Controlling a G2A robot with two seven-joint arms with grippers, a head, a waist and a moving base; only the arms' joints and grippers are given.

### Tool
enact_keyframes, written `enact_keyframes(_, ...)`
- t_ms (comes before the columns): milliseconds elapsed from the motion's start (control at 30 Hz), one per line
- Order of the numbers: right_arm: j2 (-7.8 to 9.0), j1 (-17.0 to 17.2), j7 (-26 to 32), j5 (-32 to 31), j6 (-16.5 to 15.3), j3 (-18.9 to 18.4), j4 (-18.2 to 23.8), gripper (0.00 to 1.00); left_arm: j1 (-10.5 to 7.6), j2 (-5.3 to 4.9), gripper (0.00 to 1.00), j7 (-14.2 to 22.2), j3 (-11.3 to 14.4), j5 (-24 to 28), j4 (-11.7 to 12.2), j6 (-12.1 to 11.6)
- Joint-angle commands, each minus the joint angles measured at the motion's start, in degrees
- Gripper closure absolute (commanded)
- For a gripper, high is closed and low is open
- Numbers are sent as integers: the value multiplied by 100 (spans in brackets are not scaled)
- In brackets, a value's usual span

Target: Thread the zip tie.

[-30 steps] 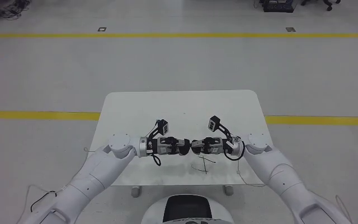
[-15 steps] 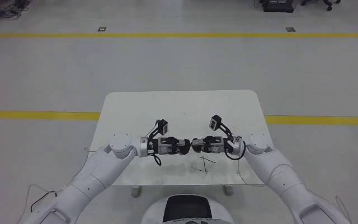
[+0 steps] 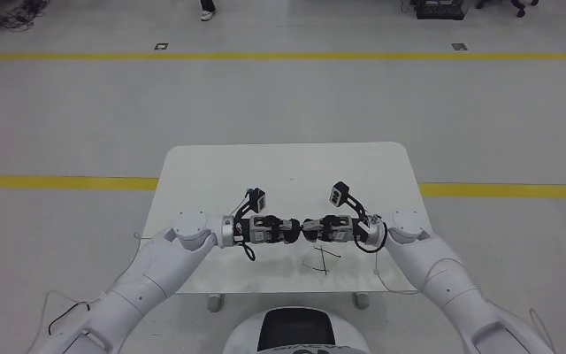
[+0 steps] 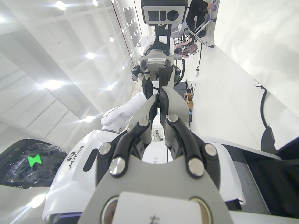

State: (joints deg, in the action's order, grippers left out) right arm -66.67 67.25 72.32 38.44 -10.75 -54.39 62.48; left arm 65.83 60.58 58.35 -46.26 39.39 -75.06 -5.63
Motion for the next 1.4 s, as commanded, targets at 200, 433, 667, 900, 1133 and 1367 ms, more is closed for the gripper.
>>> enact_keyframes(200, -7, 5, 16, -3, -12, -21, -10, 100, -18, 8, 91, 17, 7, 0, 20, 3)
enact_keyframes(433, -17, -3, 27, -32, 15, -13, -18, 100, -28, 14, 94, 17, 12, -2, 38, 4)
enact_keyframes(667, -31, -9, 35, -42, 18, -1, -32, 100, -29, 19, 96, 25, 25, -17, 47, -2)
enact_keyframes(900, -42, -4, 41, -29, -13, -7, -44, 100, -29, 22, 94, 22, 30, -31, 40, -2)
enact_keyframes(1133, -47, -5, 44, -46, 12, -15, -46, 100, -19, 22, 92, 21, 28, -31, 25, 3)
enact_keyframes(1367, -53, -2, 38, -50, 8, -27, -57, 100, -13, 22, 90, 21, 24, -35, 13, 1)
